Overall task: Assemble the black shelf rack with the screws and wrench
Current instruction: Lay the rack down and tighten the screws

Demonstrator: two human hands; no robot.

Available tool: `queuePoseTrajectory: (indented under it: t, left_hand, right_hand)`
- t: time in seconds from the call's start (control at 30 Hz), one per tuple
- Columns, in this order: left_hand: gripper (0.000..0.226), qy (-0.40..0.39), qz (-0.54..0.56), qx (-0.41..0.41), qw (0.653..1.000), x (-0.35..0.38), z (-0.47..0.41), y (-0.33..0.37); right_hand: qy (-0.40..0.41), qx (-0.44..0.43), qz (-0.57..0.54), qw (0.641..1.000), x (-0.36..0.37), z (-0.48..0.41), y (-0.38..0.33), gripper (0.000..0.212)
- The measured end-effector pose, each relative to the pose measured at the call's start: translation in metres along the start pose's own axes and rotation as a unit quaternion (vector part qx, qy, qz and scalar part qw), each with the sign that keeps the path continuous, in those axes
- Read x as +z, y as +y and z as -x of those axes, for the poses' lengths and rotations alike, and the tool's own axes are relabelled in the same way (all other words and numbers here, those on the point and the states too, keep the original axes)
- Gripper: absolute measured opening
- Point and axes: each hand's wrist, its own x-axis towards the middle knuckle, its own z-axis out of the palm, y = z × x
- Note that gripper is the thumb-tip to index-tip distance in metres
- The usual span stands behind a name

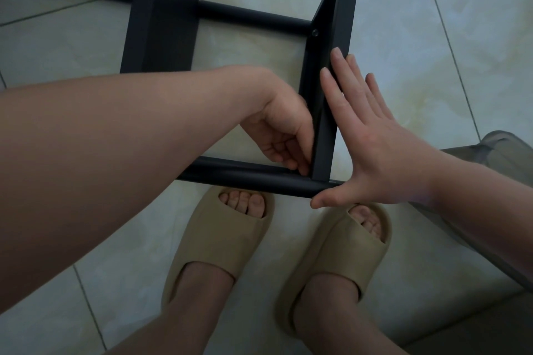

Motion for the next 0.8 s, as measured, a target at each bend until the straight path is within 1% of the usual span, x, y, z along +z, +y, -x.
queuePoseTrajectory:
  t: [0.07,0.17,0.37,0.5,0.6,0.8]
  left_hand:
    - [0.013,0.012,-0.022,-0.002,1.000,0.0000,-0.0010,0.0001]
    - [0.014,0.011,-0.025,-0.006,1.000,0.0003,-0.0025,0.0014]
    - [0.020,-0.016,0.000,-0.002,1.000,0.0000,-0.0006,0.0021]
    - [0.018,0.000,0.011,-0.005,1.000,0.0015,-0.0030,-0.0036]
    - [0.022,-0.002,0.031,-0.002,1.000,0.0015,-0.0033,-0.0054]
    - [0.013,-0.008,0.050,0.002,0.999,0.0022,0.0008,-0.0058]
  right_hand:
    - [-0.001,0.000,-0.002,1.000,0.0000,-0.0001,-0.0004,0.147]
    - [0.001,-0.001,-0.002,1.000,0.0002,-0.0002,-0.0005,0.147]
    - [0.004,0.000,-0.003,1.000,0.0012,0.0000,0.0004,0.147]
    - [0.005,-0.001,-0.003,1.000,0.0014,-0.0007,0.0005,0.148]
    - [0.006,-0.001,-0.006,1.000,0.0016,-0.0009,0.0005,0.148]
    - [0.009,-0.002,-0.007,1.000,0.0026,-0.0014,0.0005,0.148]
